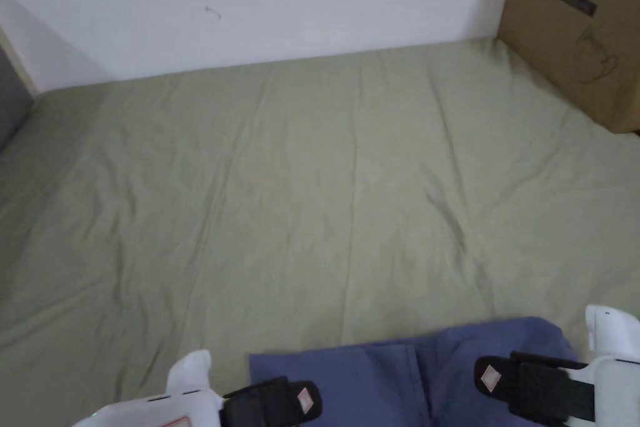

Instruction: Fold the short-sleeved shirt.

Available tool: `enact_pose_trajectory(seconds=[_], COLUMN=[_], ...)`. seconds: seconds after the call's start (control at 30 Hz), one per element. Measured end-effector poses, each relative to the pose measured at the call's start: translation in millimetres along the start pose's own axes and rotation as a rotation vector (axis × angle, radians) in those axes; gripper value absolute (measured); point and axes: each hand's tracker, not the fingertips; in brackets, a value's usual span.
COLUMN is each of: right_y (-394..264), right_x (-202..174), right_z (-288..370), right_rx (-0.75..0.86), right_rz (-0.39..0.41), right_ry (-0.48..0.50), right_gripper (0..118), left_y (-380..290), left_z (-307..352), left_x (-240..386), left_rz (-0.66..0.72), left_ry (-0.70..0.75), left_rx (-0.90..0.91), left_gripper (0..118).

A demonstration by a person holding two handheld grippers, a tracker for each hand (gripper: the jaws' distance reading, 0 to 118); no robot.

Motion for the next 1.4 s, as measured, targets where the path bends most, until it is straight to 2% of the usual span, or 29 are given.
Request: enact_pose_trajectory(seconds=[0.07,0.2,0.27,0.33,0.37,0.4,0.43,0.47,0.5,0.57,0.6,0.67,0.7,0.8,0.93,1.1,1.3,1.4], right_y=[0,2,2,3,4,4,5,5,5,6,6,9,12,17,16,8,1,1], right_x=[-3,-13,-19,-23,-24,-26,-27,-28,-31,-36,-40,-43,-44,-46,-48,-45,-36,-26], right_z=[-6,-17,-20,-23,-25,-27,-29,-31,-32,-30,-27,-22,-22,-25,-27,-36,-39,-36], right_rx=[-0.008,-0.043,-0.055,-0.065,-0.071,-0.077,-0.083,-0.088,-0.09,-0.094,-0.088,-0.083,-0.082,-0.06,-0.067,-0.091,-0.105,-0.106], right_rz=[0.001,0.022,0.038,0.047,0.053,0.056,0.058,0.062,0.062,0.064,0.075,0.098,0.097,0.101,0.098,0.096,0.078,0.065], right_ry=[0.002,-0.009,-0.009,-0.005,-0.004,-0.01,-0.018,-0.022,-0.029,-0.035,-0.05,-0.043,-0.041,-0.044,0.002,0.005,0.008,-0.003], right_gripper=[4,4,4,4,4,4,4,4,4,4,4,4,4,4,4,4,4,4], left_y=[0,0,-1,2,4,6,5,1,-2,3,2,9,11,16,23,21,18,30], left_z=[8,-9,-23,-32,-38,-46,-57,-72,-84,-67,-58,-35,-25,14,81,148,147,124], left_x=[-28,-76,-83,-82,-81,-80,-81,-82,-84,-89,-89,-85,-85,-97,-133,-156,-80,-15], left_rz=[0.067,0.225,0.305,0.261,0.255,0.266,0.285,0.295,0.294,0.293,0.298,0.162,0.144,0.153,0.185,0.274,0.251,0.117], left_ry=[0.025,-0.13,-0.144,-0.249,-0.301,-0.32,-0.309,-0.256,-0.202,-0.318,-0.284,-0.224,-0.202,-0.182,-0.042,0.121,0.125,0.078], left_rx=[0.02,-0.023,-0.046,-0.01,-0.022,-0.031,-0.035,-0.078,-0.133,-0.106,-0.094,-0.077,-0.096,-0.07,0.053,0.201,0.224,0.206], left_gripper=[110,109,109,109,105,87,44,17,15,12,11,10,10,10,10,10,10,10])
